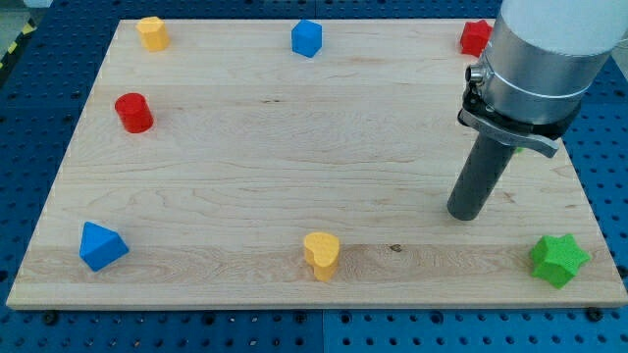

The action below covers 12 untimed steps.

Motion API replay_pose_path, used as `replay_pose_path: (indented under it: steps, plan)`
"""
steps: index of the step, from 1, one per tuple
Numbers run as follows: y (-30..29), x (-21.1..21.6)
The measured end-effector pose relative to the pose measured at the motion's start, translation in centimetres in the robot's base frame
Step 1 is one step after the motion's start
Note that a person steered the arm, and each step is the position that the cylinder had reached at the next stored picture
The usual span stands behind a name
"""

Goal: Point at the red circle

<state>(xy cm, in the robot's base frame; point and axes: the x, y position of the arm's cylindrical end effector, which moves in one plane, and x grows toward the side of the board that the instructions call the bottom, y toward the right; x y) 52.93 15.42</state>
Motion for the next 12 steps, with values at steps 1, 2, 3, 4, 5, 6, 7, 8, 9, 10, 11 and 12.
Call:
replay_pose_path:
  steps: [1, 2, 3, 4, 5, 6, 7, 8, 9, 10, 11, 12]
  plan:
    - [-2.7, -1.0]
    - [-4.6, -1.9]
    - [-4.8, -2.0]
    - [-9.1, -4.6]
    - [-12.9, -6.2]
    - [-13.2, -6.2]
    - [-13.4, -6.2]
    - [-17.7, -6.2]
    - [-20.3, -6.2]
    - [-21.4, -6.2]
    - [-26.7, -6.5]
    - [-30.3, -7.2]
